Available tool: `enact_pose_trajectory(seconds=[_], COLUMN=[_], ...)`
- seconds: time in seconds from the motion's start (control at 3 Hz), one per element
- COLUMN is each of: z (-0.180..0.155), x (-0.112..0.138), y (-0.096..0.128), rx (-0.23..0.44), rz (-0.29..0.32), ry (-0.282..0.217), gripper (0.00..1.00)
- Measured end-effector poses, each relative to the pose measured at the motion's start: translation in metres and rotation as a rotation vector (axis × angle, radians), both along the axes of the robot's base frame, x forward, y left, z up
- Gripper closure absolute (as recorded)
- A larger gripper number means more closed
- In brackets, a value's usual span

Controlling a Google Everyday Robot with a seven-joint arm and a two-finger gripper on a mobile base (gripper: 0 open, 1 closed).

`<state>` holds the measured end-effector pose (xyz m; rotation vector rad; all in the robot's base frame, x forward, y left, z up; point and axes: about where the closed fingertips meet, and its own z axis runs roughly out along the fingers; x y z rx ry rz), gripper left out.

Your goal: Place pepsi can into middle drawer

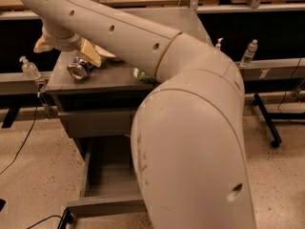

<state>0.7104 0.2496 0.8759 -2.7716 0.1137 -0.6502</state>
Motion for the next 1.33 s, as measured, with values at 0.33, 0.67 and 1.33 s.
enact_pose_trajectory(seconds=[0.33,0.67,1.33], z=[-0.011,-0.017,-0.030], x=[0.011,0.019,0.024], y=[-0.008,-0.015,-0.033], rx=[-0.016,-0.025,-0.086], rz=[-0.043,-0.069,-0.079], ry=[0.020,0.022,0.006], gripper=[0.12,0.34,0.81])
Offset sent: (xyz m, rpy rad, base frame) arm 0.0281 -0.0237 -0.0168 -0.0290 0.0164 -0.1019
